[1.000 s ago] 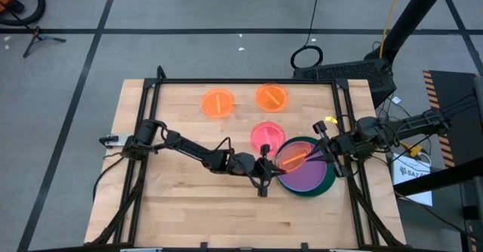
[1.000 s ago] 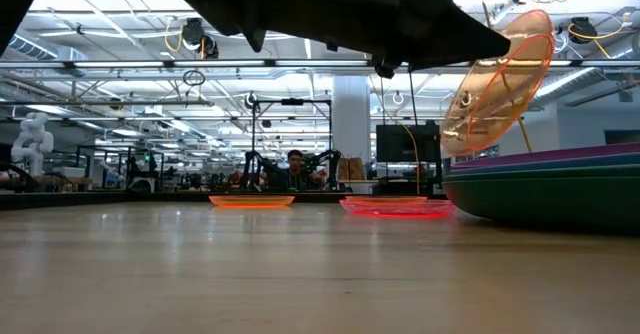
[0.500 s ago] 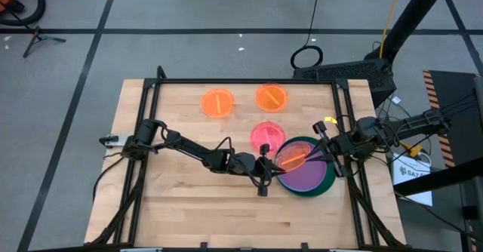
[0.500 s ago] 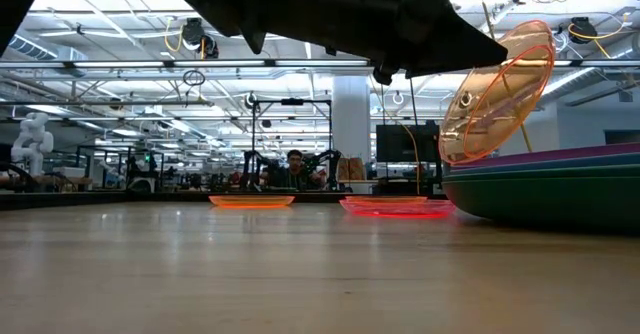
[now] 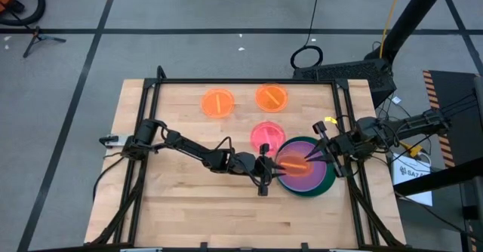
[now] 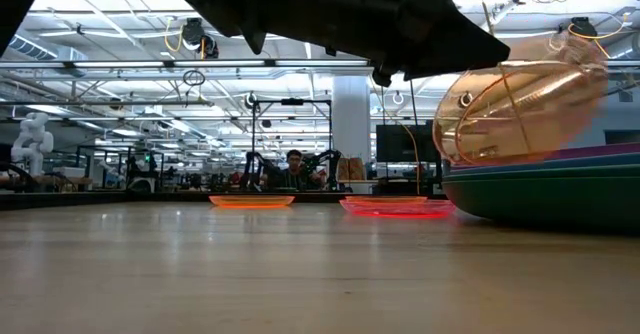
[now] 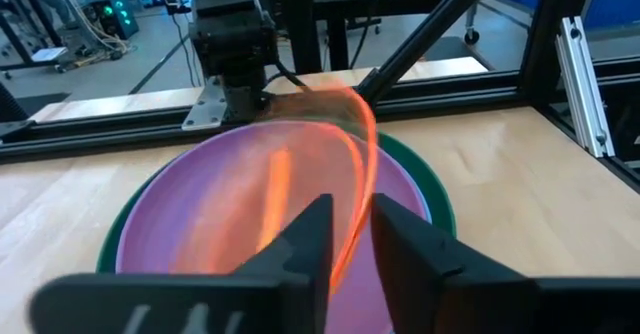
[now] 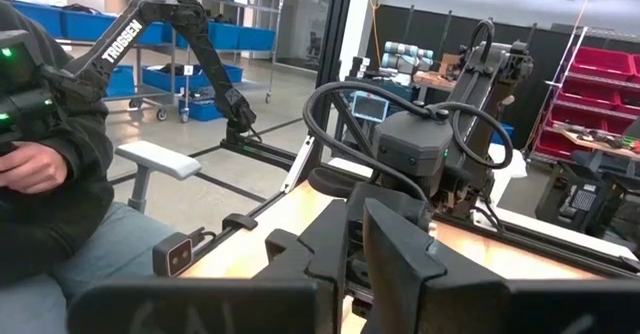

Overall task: Stack plastic plates
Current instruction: Stack the bottom left small orange plate on top of the medium purple plate, then stack the right small orange plate on top of the bottom small orange plate

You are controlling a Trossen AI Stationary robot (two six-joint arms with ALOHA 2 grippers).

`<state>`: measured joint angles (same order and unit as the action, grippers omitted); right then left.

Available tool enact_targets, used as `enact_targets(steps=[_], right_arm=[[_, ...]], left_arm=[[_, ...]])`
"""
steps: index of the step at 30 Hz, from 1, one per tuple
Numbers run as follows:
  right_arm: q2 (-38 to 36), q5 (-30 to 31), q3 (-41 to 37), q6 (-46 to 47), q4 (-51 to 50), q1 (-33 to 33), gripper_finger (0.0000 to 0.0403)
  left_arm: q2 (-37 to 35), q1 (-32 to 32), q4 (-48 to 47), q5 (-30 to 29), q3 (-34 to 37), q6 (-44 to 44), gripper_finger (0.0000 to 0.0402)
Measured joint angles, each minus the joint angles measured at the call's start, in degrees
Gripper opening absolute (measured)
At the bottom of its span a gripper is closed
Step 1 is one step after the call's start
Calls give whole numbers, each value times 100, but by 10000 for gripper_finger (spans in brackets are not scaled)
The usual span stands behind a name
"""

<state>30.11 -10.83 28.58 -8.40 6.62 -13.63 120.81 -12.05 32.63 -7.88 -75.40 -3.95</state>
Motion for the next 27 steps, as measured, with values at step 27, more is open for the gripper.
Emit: enact_targets(steps=[27], right_arm=[[141,2007,0,996,-110,4,31]], left_arm=[[-2003,9,-3232,-910,-2,-1624,124]])
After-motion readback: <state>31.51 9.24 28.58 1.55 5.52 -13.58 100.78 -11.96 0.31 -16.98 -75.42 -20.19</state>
